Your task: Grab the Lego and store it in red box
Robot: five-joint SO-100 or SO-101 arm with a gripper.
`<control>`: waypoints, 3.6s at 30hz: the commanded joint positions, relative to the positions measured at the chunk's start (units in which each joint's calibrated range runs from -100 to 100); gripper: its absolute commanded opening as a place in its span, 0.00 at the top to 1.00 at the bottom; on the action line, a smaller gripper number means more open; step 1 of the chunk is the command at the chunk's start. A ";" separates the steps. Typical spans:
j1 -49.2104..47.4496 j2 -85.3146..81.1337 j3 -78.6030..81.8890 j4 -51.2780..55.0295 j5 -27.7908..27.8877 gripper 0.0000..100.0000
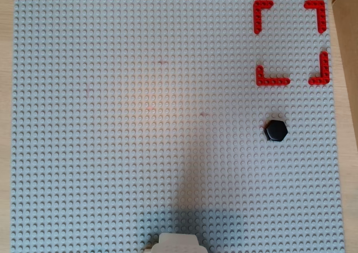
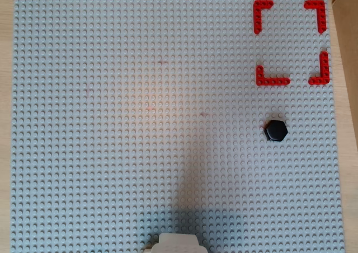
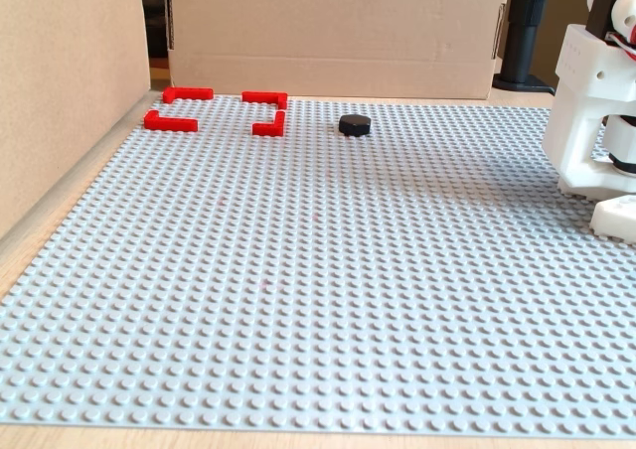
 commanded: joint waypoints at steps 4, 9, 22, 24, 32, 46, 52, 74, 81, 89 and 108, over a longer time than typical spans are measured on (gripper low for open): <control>-0.20 -0.51 0.12 0.24 0.11 0.97; -0.20 -0.51 0.12 0.24 0.11 0.97; -0.20 -0.51 0.12 0.24 0.11 0.97; -0.20 -0.51 0.12 0.24 0.11 0.97; -0.20 -0.51 0.12 0.24 0.11 0.97; -0.20 -0.51 0.12 0.24 0.11 0.97; -0.20 -0.51 0.12 0.24 0.11 0.97; -0.35 -0.51 0.94 0.16 -0.26 0.97; -0.13 -0.17 2.58 -0.02 -0.26 0.97; -0.35 9.24 3.03 -4.67 -0.21 0.97; 0.24 41.61 -7.61 -5.37 3.49 0.96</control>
